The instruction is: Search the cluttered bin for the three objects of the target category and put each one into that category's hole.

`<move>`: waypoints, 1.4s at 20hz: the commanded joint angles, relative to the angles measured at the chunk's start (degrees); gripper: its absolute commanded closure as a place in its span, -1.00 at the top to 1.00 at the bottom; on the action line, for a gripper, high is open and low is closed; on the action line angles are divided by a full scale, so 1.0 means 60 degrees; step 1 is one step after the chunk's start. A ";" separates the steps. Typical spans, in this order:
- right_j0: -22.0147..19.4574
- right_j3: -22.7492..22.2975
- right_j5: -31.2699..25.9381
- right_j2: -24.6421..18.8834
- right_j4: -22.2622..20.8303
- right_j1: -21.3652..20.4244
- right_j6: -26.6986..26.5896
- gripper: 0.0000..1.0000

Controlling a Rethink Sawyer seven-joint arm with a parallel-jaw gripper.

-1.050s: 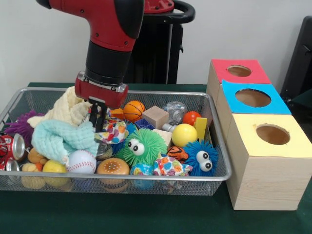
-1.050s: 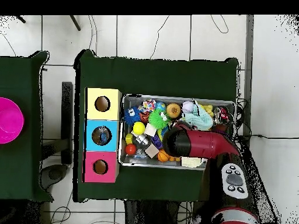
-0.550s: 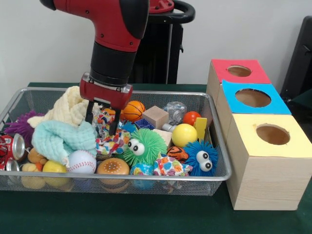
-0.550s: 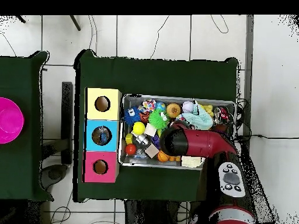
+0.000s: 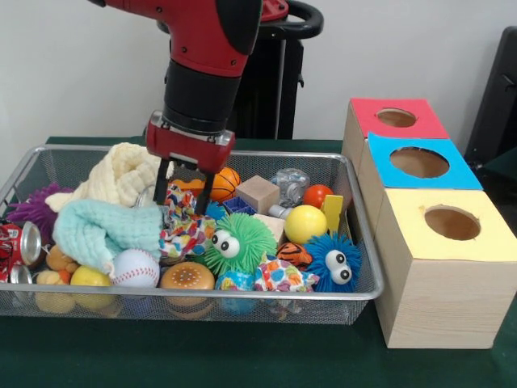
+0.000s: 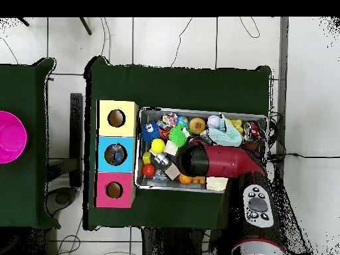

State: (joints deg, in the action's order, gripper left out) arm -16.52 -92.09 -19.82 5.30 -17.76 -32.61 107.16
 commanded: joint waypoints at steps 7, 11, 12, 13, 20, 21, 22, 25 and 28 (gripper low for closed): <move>0.0617 -0.0935 -0.1818 -0.0763 0.1182 -0.0588 0.1245 1.00; 0.0719 -0.1208 -0.1740 -0.0760 0.1512 -0.0549 0.1457 1.00; 0.0716 -0.1277 -0.1679 -0.0781 0.1604 -0.0505 0.1493 1.00; 0.0714 -0.1346 -0.1618 -0.0803 0.1696 -0.0461 0.1529 1.00; 0.0822 -0.1726 -0.1257 -0.0819 0.2193 -0.0290 0.1644 1.00; 0.0911 -0.1730 -0.1355 -0.0754 0.2239 -0.0270 0.1684 1.00; 0.0981 -0.1701 -0.1507 -0.0687 0.2280 -0.0245 0.1680 1.00; 0.0969 -0.1765 -0.1754 -0.0756 0.2539 -0.0133 0.1652 1.00; 0.0952 -0.1917 -0.1644 -0.0802 0.2676 -0.0054 0.1602 1.00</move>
State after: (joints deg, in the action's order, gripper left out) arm -11.04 -99.09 -25.12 4.83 -5.52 -35.81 107.16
